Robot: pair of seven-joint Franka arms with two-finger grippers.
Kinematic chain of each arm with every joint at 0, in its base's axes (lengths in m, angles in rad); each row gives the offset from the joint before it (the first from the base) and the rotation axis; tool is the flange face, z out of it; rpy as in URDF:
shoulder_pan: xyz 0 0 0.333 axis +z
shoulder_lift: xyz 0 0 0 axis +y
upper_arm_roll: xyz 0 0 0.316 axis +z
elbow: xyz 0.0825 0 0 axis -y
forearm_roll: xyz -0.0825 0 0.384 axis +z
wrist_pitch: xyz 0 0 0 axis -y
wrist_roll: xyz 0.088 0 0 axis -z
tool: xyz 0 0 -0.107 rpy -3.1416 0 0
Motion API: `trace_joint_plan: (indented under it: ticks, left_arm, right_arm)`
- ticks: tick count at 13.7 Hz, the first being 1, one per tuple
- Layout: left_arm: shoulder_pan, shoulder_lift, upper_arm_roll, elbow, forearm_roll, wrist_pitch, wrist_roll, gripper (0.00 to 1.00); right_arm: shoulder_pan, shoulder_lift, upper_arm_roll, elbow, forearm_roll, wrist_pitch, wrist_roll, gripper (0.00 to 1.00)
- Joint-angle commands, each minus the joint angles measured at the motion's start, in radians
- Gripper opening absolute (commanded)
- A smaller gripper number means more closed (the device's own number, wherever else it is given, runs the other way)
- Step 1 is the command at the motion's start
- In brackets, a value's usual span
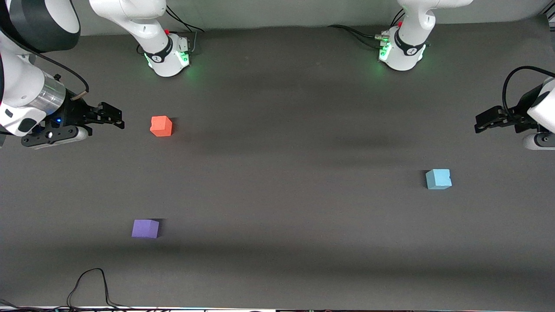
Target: Place blue block between orange and purple blocks
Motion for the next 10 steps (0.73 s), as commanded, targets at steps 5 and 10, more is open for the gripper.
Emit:
trace_joint_plan:
  ticks: [5, 10]
  left_arm:
    - [-0.014, -0.012, 0.011, -0.017, 0.009, -0.009, 0.0, 1.0]
    - [0.032, -0.08, 0.019, -0.108, 0.031, 0.013, 0.121, 1.0]
  right_arm:
    - [0.007, -0.004, -0.005, 0.0, 0.003, -0.005, -0.023, 1.0]
    - [0.007, -0.002, -0.005, 0.002, 0.003, -0.005, -0.023, 1.0]
